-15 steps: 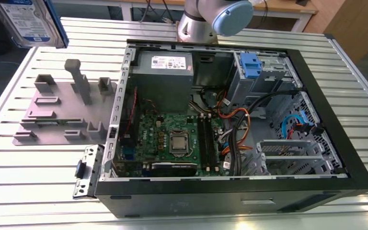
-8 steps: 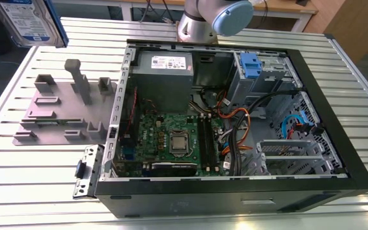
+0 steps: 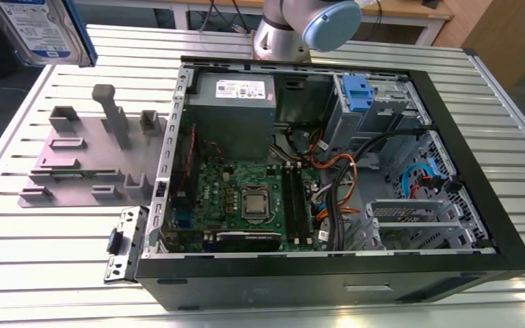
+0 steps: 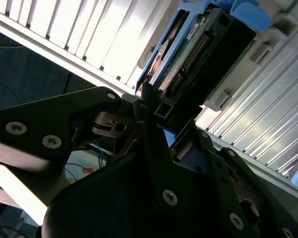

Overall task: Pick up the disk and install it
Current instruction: 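Pick up the disk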

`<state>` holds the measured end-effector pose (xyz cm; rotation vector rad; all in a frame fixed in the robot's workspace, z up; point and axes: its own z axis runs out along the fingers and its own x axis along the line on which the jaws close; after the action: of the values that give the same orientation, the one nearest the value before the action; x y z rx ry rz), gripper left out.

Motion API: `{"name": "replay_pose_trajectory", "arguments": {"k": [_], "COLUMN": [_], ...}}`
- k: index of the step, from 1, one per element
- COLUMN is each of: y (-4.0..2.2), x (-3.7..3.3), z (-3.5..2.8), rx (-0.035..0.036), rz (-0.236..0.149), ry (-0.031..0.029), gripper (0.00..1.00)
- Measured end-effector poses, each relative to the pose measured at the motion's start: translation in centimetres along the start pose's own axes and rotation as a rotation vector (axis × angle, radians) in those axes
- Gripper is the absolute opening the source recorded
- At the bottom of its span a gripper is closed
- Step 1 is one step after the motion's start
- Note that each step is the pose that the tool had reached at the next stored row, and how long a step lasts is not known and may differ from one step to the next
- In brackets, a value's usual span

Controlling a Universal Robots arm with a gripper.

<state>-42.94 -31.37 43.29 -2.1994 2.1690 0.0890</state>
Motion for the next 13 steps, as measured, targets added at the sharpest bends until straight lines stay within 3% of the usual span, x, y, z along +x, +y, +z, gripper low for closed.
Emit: {"name": "replay_pose_trajectory", "arguments": {"k": [13], "y": [0.00], "x": [-0.02], "z": [-0.27], "rx": [0.0001], "rz": [0.000], "ry": [0.0000], "gripper": [0.36]}}
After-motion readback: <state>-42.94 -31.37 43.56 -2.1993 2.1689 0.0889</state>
